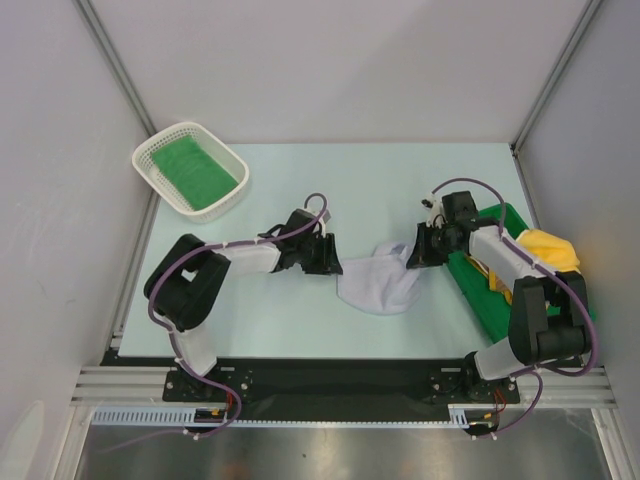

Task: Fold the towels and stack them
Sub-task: Flatten out the crumpled towel

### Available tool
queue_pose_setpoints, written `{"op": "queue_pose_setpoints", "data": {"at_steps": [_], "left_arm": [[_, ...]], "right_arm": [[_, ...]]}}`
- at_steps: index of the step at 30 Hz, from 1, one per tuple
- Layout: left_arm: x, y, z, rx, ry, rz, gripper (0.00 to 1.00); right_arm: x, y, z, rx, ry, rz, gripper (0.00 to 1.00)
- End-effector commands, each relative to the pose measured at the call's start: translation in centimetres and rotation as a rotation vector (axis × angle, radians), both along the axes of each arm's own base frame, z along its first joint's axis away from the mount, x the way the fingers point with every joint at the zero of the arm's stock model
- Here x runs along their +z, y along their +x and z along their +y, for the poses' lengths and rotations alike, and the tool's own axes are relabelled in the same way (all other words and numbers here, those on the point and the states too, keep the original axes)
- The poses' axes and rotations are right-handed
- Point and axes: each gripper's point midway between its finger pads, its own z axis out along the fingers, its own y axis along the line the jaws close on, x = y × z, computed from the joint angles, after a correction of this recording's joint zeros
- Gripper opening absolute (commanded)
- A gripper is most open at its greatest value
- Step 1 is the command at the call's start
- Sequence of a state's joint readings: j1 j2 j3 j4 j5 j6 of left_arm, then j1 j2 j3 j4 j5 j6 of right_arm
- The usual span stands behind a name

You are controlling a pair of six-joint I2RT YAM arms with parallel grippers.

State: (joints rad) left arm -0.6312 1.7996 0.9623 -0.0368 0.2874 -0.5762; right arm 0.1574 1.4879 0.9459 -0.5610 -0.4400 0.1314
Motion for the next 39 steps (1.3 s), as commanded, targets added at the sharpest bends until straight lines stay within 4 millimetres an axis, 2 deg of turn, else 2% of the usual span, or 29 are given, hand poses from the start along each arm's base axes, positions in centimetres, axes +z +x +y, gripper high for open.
{"op": "queue_pose_setpoints", "data": {"at_steps": [1, 9, 12, 13, 14, 16, 18, 24, 28, 32, 33, 34, 35, 39], "left_arm": [[0.1, -1.0, -0.4, 0.019, -0.025, 0.037, 0.47], [-1.6, -1.9, -0.6, 0.035, -0.03, 0.107, 0.45], [-1.4, -1.3, -1.3, 0.033, -0.054, 0.093, 0.44], [-1.3, -1.0, -1.5, 0.031, -0.057, 0.091, 0.43], [-1.2, -0.9, -1.7, 0.025, -0.06, 0.091, 0.42], [-1.0, -0.5, -1.9, 0.017, -0.054, 0.078, 0.35], [-0.9, -0.3, -1.9, 0.017, -0.054, 0.072, 0.26], [-1.2, -0.4, -1.6, 0.007, -0.022, 0.079, 0.0], [-1.0, 0.0, -1.3, 0.003, 0.004, 0.061, 0.0], [-0.6, 0.3, -1.2, -0.005, 0.022, 0.049, 0.29], [-0.3, 0.4, -1.2, -0.007, 0.022, 0.04, 0.33], [-0.4, 0.5, -1.1, -0.005, 0.028, 0.036, 0.3], [-0.4, 0.5, -1.2, -0.005, 0.028, 0.036, 0.17], [-0.3, 0.6, -1.3, -0.01, 0.02, 0.034, 0.01]], "right_arm": [[1.1, 0.6, 0.1, -0.015, 0.023, -0.048, 0.0], [0.9, 0.2, 0.5, -0.013, 0.048, -0.04, 0.0], [1.2, 0.3, 0.4, -0.016, 0.049, -0.049, 0.1], [1.2, 0.4, 0.4, -0.02, 0.051, -0.051, 0.21], [1.3, 0.5, 0.3, -0.024, 0.052, -0.053, 0.26], [1.7, 0.9, 0.3, -0.036, 0.06, -0.069, 0.33], [1.9, 1.2, 0.6, -0.034, 0.082, -0.082, 0.34], [2.1, 2.1, 0.8, -0.047, 0.1, -0.116, 0.31], [1.7, 2.9, 0.6, -0.085, 0.088, -0.118, 0.32], [1.7, 3.5, 0.4, -0.115, 0.088, -0.134, 0.31], [1.8, 3.5, 0.5, -0.117, 0.087, -0.137, 0.31], [1.7, 3.5, 0.4, -0.121, 0.082, -0.136, 0.31], [1.7, 3.5, 0.2, -0.126, 0.073, -0.138, 0.31], [1.3, 3.3, -0.3, -0.145, 0.046, -0.137, 0.27]]}}
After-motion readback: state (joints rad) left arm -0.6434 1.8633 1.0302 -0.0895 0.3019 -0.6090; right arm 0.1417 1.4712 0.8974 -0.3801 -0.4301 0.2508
